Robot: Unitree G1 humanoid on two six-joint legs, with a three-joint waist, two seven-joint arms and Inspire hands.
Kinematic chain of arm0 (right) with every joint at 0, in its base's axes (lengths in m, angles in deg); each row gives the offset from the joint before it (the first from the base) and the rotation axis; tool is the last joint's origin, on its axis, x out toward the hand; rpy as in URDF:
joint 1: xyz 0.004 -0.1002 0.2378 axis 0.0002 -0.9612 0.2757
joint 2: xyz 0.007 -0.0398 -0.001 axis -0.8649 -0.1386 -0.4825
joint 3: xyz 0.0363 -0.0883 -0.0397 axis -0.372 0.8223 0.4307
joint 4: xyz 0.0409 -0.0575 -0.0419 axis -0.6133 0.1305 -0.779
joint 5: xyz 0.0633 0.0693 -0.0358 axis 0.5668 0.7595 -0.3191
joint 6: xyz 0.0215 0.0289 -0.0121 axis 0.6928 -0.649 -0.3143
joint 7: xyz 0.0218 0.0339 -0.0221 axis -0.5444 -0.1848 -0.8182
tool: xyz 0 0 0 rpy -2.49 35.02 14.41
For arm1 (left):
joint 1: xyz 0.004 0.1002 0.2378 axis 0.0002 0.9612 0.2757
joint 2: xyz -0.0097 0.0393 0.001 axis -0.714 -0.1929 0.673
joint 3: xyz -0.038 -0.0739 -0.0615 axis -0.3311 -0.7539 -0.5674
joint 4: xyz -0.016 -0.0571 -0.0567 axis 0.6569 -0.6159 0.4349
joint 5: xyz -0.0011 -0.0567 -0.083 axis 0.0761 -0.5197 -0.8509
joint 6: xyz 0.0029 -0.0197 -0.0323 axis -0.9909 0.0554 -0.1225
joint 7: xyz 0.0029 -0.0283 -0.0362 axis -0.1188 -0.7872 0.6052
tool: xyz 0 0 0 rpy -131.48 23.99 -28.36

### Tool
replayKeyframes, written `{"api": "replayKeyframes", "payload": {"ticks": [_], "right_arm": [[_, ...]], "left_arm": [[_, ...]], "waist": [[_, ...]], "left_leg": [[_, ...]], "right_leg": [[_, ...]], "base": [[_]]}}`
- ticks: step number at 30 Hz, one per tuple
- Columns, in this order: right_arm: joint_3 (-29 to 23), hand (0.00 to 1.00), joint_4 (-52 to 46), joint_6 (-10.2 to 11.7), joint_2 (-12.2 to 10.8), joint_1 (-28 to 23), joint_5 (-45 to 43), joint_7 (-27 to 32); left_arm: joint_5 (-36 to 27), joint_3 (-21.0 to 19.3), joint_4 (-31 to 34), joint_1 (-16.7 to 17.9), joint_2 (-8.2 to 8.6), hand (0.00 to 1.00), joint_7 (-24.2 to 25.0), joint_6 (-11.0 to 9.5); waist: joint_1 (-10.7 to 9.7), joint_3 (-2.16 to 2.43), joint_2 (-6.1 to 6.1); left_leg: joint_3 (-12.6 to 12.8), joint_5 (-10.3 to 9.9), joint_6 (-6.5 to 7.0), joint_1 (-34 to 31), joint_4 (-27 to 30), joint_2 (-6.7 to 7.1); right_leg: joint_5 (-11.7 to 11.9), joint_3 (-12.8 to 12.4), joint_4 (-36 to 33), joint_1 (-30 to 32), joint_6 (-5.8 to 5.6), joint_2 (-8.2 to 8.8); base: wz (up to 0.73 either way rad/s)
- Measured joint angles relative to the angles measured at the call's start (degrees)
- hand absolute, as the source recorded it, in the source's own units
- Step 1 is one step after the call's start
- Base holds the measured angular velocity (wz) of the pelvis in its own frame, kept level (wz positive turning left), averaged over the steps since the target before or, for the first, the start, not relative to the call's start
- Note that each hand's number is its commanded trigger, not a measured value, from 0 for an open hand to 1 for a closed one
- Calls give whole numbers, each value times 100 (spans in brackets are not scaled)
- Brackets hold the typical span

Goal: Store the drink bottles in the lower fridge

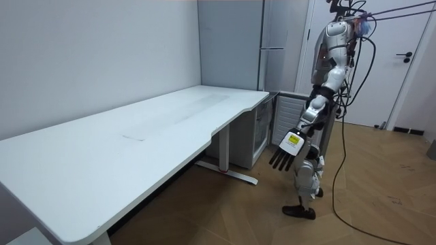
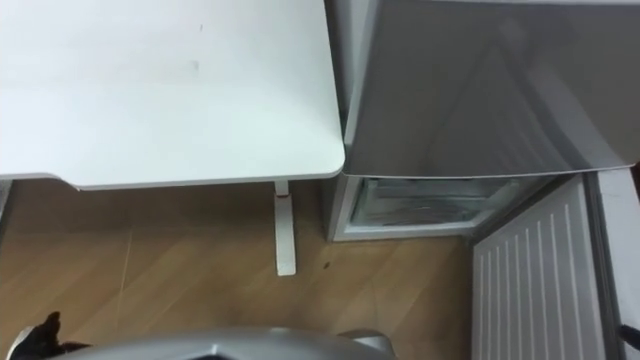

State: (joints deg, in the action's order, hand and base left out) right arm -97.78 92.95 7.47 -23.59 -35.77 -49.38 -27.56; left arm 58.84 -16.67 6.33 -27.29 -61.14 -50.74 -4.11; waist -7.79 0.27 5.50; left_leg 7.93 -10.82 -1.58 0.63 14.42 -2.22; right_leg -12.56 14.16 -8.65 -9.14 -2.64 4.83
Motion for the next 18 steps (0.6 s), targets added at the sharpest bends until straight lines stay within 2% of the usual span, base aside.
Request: {"api": "replayKeyframes", "payload": {"ticks": [4, 10, 11, 12, 18], "right_arm": [[1, 0, 99, -10, -2, -7, 36, -20], [17, 0, 57, -7, -132, -16, 155, -180], [17, 0, -30, 10, -227, -33, 168, -164], [45, 0, -168, 67, -357, -95, 170, -144], [611, 0, -524, 331, -923, -256, 207, -160]], "left_arm": [[47, -1, 0, 15, -7, 0, 109, 4], [53, 58, 15, -1, -6, 0, 104, 7], [54, 103, 11, -9, -5, 0, 103, 5], [55, 161, 9, -22, -6, 0, 98, 5], [114, 631, -115, -237, 50, 0, 139, 0]], "waist": [[27, -2, 8], [57, -23, 14], [62, -23, 16], [61, 0, -24], [208, 1, -48]], "left_leg": [[-10, 1, 1, 1, 10, 1], [-21, 0, 0, 1, 31, -4], [-16, -1, 0, 2, 32, -4], [-20, -2, -2, 2, 29, -4], [-6, -40, -19, -2, 60, -31]], "right_leg": [[0, -4, 0, -15, 9, -2], [3, -48, 0, -10, 15, -13], [4, -54, 0, -7, 17, -13], [5, -53, -1, -8, 18, -17], [17, -146, -2, 12, 34, -50]], "base": [[0], [-1], [-3], [0], [-6]]}}
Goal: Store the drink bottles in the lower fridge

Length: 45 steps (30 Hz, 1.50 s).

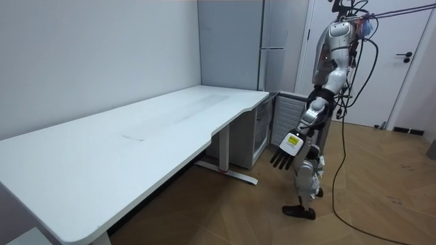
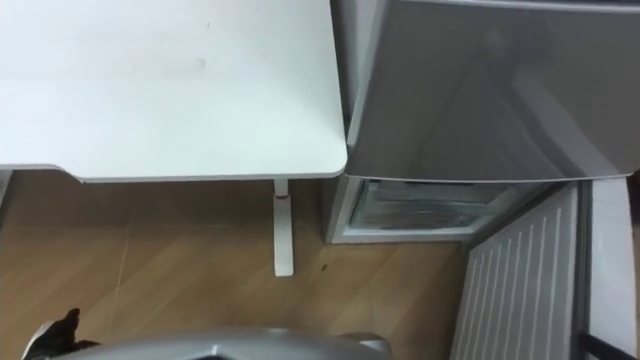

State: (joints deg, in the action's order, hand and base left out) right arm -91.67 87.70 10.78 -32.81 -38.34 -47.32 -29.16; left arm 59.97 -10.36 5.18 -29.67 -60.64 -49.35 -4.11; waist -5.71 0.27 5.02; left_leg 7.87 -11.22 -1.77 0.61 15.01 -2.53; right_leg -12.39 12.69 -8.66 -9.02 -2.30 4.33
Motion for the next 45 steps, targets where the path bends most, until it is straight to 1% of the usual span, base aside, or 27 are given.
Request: {"api": "replayKeyframes", "payload": {"ticks": [1, 3, 4, 6, 7, 9, 10, 12, 13, 15, 17, 20, 21, 23, 26, 31, 33, 39, 41, 43, 44, 45], "right_arm": [[56, 0, -45, 16, -60, -20, 9, -15], [305, 0, -315, 111, -323, -125, 224, -134], [328, 0, -355, 169, -413, -135, 295, -158], [380, 0, -515, 336, -769, -134, 434, -311], [401, 0, -549, 384, -854, -111, 485, -377], [686, 0, -663, 494, -1074, 31, 624, -547], [768, 0, -674, 541, -1121, 80, 622, -578], [1156, 0, -685, 632, -1252, 336, 588, -679], [1194, 0, -690, 646, -1300, 388, 582, -660], [1202, 0, -734, 779, -1585, 549, 581, -378], [1207, 0, -737, 812, -1627, 566, 581, -322], [1310, 0, -730, 880, -1620, 530, 581, -376], [1401, 0, -725, 885, -1612, 499, 581, -397], [1433, 0, -721, 885, -1595, 482, 581, -417], [1433, 0, -678, 883, -1572, 484, 425, -417], [1434, 0, -662, 880, -1528, 476, 373, -409], [1434, 0, -645, 876, -1460, 474, 372, -416], [1434, 0, -721, 867, -1456, 489, 399, -389], [1434, 0, -742, 869, -1457, 490, 399, -386], [1433, 0, -870, 826, -1463, 487, 397, -328], [1432, 0, -1158, 658, -1476, 447, 392, -212], [1432, 0, -1479, 494, -1508, 409, 392, -60]], "left_arm": [[44, 46, 2, 0, 0, 0, 0, -1], [64, 192, -2, 3, 21, 0, -19, -4], [64, 207, -4, -1, 41, 0, -47, -5], [61, 210, -53, -16, 165, 0, -113, -32], [60, 210, -108, -29, 202, 0, -135, -51], [43, 224, -326, -97, 318, 0, -219, -118], [43, 239, -375, -108, 337, 0, -232, -147], [11, 357, -509, -130, 422, 0, -322, -177], [11, 381, -509, -129, 442, 0, -348, -181], [11, 445, -511, -120, 513, 0, -505, -215], [12, 497, -512, -121, 573, 0, -568, -257], [-15, 541, -590, -176, 655, 0, -687, -299], [-83, 617, -666, -254, 647, 0, -721, -304], [-233, 726, -691, -279, 635, 0, -732, -304], [-253, 819, -695, -271, 630, 0, -783, -305], [-247, 829, -695, -268, 635, 0, -785, -303], [-248, 830, -694, -269, 635, 0, -786, -302], [-288, 825, -694, -252, 626, 0, -815, -301], [-289, 825, -695, -249, 626, 0, -789, -342], [-291, 824, -695, -234, 625, 0, -748, -403], [-298, 816, -694, -233, 623, 0, -688, -421], [-327, 817, -694, -235, 624, 0, -643, -441]], "waist": [[2, 0, -4], [90, 4, -43], [103, 2, -51], [114, 3, -99], [113, 3, -118], [129, 0, -201], [132, 1, -221], [135, 14, -303], [138, 18, -314], [136, 16, -299], [167, 16, -287], [158, 12, -282], [151, 13, -289], [148, 11, -292], [154, 8, -297], [153, 7, -321], [144, 7, -321], [142, 7, -323], [145, 4, -317], [151, 1, -320], [163, -16, -338], [187, -61, -361]], "left_leg": [[3, -9, 0, 0, 14, -5], [16, -41, -9, 13, 27, -23], [16, -47, -9, 11, 27, -26], [16, -48, -7, 14, 22, -26], [17, -48, -6, 20, 16, -25], [17, -48, -5, 30, -15, -21], [13, -48, -6, 30, -18, -20], [-13, -46, -6, 28, -13, -13], [-21, -45, -7, 22, -6, -11], [-57, -45, -8, -10, -2, -3], [-54, -48, -9, -11, -14, 8], [-51, -51, -12, -3, -59, 8], [-51, -56, -17, 4, -60, -2], [-50, -66, -21, 3, -66, -7], [-53, -68, -19, 10, -101, -9], [-67, -68, -19, 11, -78, -17], [-89, -68, -18, -2, -51, -16], [-135, -69, -15, -12, -32, -12], [-135, -68, -15, -7, -32, -11], [-117, -68, -15, 3, -34, -11], [-93, -68, -15, 5, -34, -12], [-52, -68, -14, 0, -37, -19]], "right_leg": [[0, -7, 0, -1, 0, -4], [5, -85, 3, 6, 9, -23], [7, -96, 6, 9, 11, -26], [7, -108, 13, 19, 12, -26], [7, -108, 13, 15, 12, -24], [7, -107, 27, 7, 11, -21], [7, -104, 43, 5, 11, -22], [7, -91, 75, -9, 12, -26], [8, -78, 77, -9, 13, -26], [15, -17, 69, -8, 21, -24], [17, -3, 58, -6, 16, -12], [28, 2, 34, -3, 2, -12], [28, 3, 0, -3, 2, -17], [29, -11, 0, -4, 2, -24], [30, -16, 2, 12, 5, -26], [40, -10, 2, 8, 20, -34], [41, 11, -7, 3, 22, -34], [41, 64, -12, -21, 22, -33], [41, 55, -14, -21, 22, -34], [41, 11, -14, -17, 22, -37], [41, -16, -19, -4, 22, -36], [43, -56, -33, -1, 24, -35]], "base": [[-9], [-15], [-11], [-2], [0], [0], [3], [5], [8], [9], [2], [-2], [0], [-5], [-2], [0], [4], [3], [-2], [-7], [-15], [-17]]}}
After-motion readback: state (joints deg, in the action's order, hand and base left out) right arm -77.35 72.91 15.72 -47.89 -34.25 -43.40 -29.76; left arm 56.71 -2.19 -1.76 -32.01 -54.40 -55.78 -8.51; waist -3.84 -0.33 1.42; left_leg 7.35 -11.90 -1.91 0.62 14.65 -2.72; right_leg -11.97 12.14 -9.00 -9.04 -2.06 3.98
